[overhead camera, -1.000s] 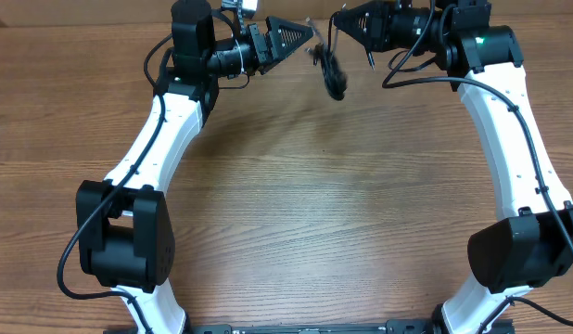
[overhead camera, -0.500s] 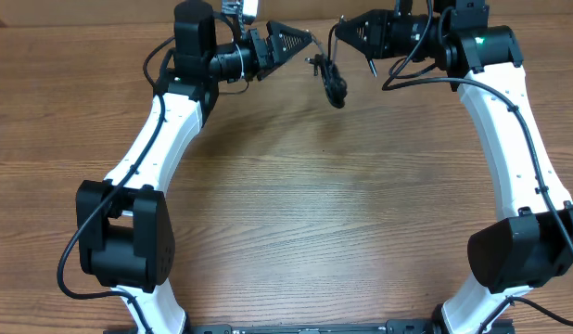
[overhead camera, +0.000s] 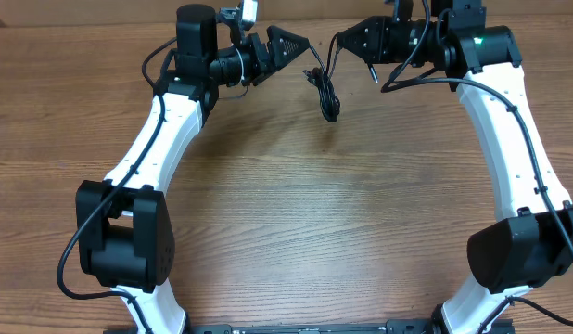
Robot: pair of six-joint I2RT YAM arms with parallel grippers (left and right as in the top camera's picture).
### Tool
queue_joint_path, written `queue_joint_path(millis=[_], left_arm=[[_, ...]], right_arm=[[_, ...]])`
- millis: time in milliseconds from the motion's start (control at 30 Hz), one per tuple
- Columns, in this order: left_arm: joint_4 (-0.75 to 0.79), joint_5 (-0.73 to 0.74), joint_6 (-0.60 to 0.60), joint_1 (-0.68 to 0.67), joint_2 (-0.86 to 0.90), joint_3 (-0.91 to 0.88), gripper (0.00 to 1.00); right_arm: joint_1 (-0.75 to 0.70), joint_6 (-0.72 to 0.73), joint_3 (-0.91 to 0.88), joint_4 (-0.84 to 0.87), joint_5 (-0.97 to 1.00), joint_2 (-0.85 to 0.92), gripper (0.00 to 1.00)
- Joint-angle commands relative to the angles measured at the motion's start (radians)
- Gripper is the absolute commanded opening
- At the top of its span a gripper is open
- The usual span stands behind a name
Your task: Untangle cables
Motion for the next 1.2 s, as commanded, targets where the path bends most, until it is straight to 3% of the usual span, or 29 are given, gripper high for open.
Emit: queue_joint_path(millis=[0,267,500,1167], left_arm=[[-0.045,-0.018,0.082,0.002,-0.010,0.008,1.00],[-0.200,-0.048,0.167,0.002,-0.010,0.008,1.00],[-0.217,-0.060,0.177,0.004,-0.010,0.008,0.99],[-0.306,-0.066,0.256,0.042,-0.010,0.008,1.00]], right_arm=[[0.014,0.017,0.009,0.012,-0.005,-0.001,0.04],[0.020,0.201,0.009,0.165,-0.031,-0.001,0.04],[0.019,0.356,0.009,0.357,-0.138,-0.001,0.04],[0.019,0.598,0.009,0.685,-0.169,-0.001,0.04]])
